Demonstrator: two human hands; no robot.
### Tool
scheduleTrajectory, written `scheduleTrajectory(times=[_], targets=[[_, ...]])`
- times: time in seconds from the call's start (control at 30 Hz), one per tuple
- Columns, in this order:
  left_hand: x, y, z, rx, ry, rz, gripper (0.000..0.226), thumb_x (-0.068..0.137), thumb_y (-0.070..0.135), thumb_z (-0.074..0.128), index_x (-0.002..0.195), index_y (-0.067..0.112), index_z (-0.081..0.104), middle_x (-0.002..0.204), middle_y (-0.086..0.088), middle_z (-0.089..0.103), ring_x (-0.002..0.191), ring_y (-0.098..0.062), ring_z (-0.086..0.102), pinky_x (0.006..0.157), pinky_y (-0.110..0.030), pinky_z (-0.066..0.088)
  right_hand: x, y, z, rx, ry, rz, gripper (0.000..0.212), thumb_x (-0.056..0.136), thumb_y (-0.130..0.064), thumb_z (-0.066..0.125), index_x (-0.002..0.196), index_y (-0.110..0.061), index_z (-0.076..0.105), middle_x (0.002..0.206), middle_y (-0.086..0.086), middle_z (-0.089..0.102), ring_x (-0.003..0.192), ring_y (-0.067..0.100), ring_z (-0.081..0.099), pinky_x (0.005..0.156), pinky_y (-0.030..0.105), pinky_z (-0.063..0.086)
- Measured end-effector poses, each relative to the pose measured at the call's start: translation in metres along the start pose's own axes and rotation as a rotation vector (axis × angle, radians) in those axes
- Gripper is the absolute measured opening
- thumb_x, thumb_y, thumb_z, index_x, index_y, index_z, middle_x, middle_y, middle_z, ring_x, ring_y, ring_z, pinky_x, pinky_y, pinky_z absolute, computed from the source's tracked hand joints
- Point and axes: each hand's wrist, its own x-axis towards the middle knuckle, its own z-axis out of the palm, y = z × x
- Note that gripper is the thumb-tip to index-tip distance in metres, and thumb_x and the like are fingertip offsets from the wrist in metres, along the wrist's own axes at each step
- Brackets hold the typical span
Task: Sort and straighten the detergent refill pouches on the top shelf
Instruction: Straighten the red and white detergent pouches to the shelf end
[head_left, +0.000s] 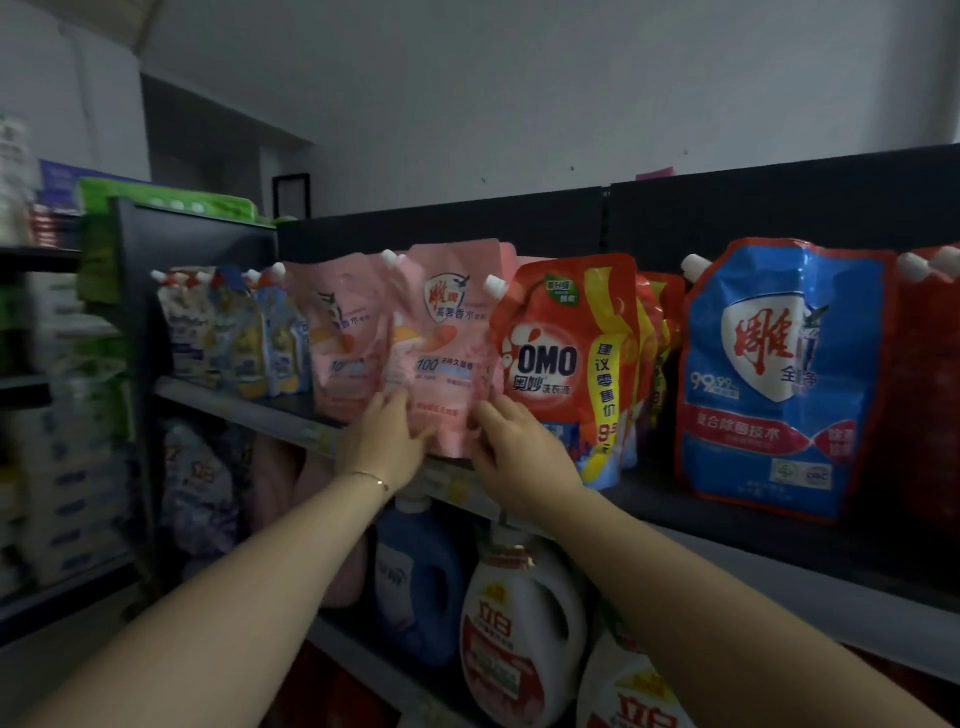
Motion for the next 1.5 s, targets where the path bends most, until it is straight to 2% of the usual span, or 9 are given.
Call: scheduleTrajectory(times=[0.1, 0.23, 0.53, 0.63, 0.87, 1.1, 1.27, 1.4, 1.5], targets=[[0.022, -0.039, -0.012, 0.13, -0.077, -0.015, 0.072, 0.08, 0.059, 0.065, 0.137, 0.028, 0.033, 0.137, -0.009, 0.039, 0.122, -0.035, 0.047, 0.093, -0.052, 0.046, 0.023, -0.005, 0.019, -0.065, -0.116, -0.026, 0.034, 0.091, -0.01, 0.051, 0.125, -0.009, 0.051, 0.126, 0.011, 0.048, 0.115, 0.032, 0.043, 0.087, 0.043, 0.042], [0.053, -0.07, -0.01, 0.051, -0.158, 0.099, 0.084, 0.079, 0.049, 0.071, 0.144, 0.042, 0.018, 0.146, -0.006, 0.027, 0.13, -0.034, 0.038, 0.097, -0.05, 0.044, 0.054, -0.008, 0.037, -0.192, -0.252, -0.067, 0.055, 0.097, -0.018, 0.047, 0.149, -0.015, 0.027, 0.16, 0.009, 0.009, 0.147, 0.027, 0.005, 0.116, 0.044, 0.017], [0.105, -0.085, 0.015, 0.34, -0.146, 0.515, 0.12, 0.08, 0.057, 0.065, 0.134, 0.034, -0.039, 0.157, 0.002, -0.026, 0.147, -0.025, -0.004, 0.115, -0.052, 0.013, 0.086, 0.004, 0.088, -0.497, -0.399, 0.037, 0.069, 0.088, -0.059, -0.001, 0.134, -0.029, -0.043, 0.143, 0.005, -0.044, 0.131, 0.027, -0.041, 0.112, 0.043, -0.013], [0.119, -0.08, 0.023, 0.383, -0.136, 0.561, 0.126, 0.077, 0.069, 0.057, 0.134, 0.024, -0.046, 0.149, -0.001, -0.042, 0.144, -0.024, -0.025, 0.115, -0.054, 0.001, 0.093, 0.009, 0.096, -0.595, -0.272, 0.042, 0.073, 0.091, -0.052, 0.012, 0.144, -0.025, -0.031, 0.151, 0.013, -0.026, 0.139, 0.032, -0.022, 0.112, 0.05, 0.007], [0.126, -0.085, 0.047, 0.355, -0.024, 0.592, 0.124, 0.076, 0.074, 0.051, 0.136, 0.022, -0.043, 0.151, -0.005, -0.038, 0.144, -0.023, -0.023, 0.113, -0.055, 0.007, 0.097, 0.0, 0.093, -0.633, -0.505, 0.167, 0.072, 0.101, -0.051, 0.021, 0.135, -0.03, -0.04, 0.144, 0.007, -0.045, 0.134, 0.028, -0.039, 0.113, 0.048, -0.014], [0.127, -0.146, 0.026, 0.123, -0.177, 0.561, 0.101, 0.067, 0.089, 0.01, 0.148, 0.036, -0.018, 0.158, 0.003, -0.016, 0.146, -0.025, -0.003, 0.114, -0.054, 0.008, 0.105, -0.053, 0.08, -0.574, -0.379, 0.185, 0.073, 0.091, -0.046, 0.048, 0.15, -0.02, 0.013, 0.156, 0.012, 0.005, 0.143, 0.033, 0.005, 0.113, 0.051, 0.014], [0.126, -0.177, 0.026, -0.027, -0.105, 0.297, 0.087, 0.088, 0.065, 0.04, 0.152, 0.028, -0.005, 0.159, 0.0, -0.016, 0.146, -0.025, 0.002, 0.11, -0.052, 0.02, 0.129, -0.087, 0.111, -0.504, -0.268, 0.043, 0.047, 0.091, -0.031, 0.048, 0.132, -0.008, 0.046, 0.142, 0.014, 0.037, 0.129, 0.035, 0.034, 0.105, 0.049, 0.033], [0.137, -0.182, 0.028, -0.149, -0.119, 0.099, 0.107, 0.079, 0.065, 0.058, 0.152, 0.025, -0.009, 0.16, -0.007, -0.006, 0.143, -0.031, 0.017, 0.107, -0.052, 0.026, 0.158, -0.098, 0.135, -0.453, -0.321, 0.024, 0.061, 0.092, -0.024, 0.05, 0.148, -0.012, 0.027, 0.158, 0.008, 0.016, 0.144, 0.026, 0.013, 0.114, 0.044, 0.022], [0.15, -0.183, 0.033, -0.169, -0.192, 0.047, 0.121, 0.062, 0.092, 0.028, 0.149, 0.022, -0.022, 0.16, -0.01, -0.003, 0.144, -0.03, 0.02, 0.112, -0.05, 0.023, 0.189, -0.099, 0.141, -0.494, -0.35, 0.03, 0.076, 0.095, -0.032, 0.049, 0.154, -0.015, 0.004, 0.161, 0.002, -0.008, 0.148, 0.019, -0.007, 0.118, 0.039, 0.01]])
